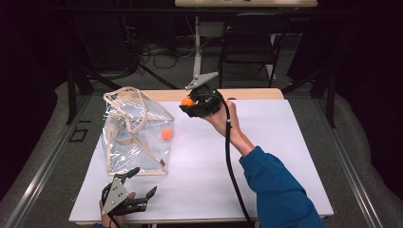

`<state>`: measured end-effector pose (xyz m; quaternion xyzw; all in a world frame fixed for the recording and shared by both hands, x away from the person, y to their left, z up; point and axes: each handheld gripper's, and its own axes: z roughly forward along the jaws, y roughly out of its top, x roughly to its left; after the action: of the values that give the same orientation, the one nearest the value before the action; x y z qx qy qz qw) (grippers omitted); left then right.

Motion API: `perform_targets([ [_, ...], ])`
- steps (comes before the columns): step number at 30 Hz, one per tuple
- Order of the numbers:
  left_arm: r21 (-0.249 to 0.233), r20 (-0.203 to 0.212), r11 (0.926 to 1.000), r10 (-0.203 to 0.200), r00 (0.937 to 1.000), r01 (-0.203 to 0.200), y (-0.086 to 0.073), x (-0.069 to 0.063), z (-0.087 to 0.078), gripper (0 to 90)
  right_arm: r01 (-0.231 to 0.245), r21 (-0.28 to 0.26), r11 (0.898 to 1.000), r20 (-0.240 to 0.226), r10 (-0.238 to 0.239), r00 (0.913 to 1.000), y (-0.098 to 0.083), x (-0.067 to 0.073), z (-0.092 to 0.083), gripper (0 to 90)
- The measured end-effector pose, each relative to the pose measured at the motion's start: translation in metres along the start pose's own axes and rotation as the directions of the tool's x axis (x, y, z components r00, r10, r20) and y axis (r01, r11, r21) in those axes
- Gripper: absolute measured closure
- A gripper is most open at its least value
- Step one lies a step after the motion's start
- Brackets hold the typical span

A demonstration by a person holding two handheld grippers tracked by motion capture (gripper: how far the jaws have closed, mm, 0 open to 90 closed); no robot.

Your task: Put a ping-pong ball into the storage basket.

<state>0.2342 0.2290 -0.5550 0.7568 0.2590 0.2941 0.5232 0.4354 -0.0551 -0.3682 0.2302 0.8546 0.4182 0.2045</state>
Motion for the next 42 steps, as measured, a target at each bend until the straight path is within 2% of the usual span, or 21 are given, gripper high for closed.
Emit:
perform_targets([
  [15,0.0,-0.001,1.0,-0.003,1.0,0.003,0.0,0.0,0.0,15.8,0.012,-0.037,0.999,0.0,-0.012,0.9999,0.01,0.005,0.003,50.9],
  [42,-0.003,0.0,1.0,-0.002,1.0,0.002,0.0,0.0,-0.001,15.8,0.021,-0.059,0.998,-0.002,-0.021,0.9998,0.016,0.011,0.014,50.8],
])
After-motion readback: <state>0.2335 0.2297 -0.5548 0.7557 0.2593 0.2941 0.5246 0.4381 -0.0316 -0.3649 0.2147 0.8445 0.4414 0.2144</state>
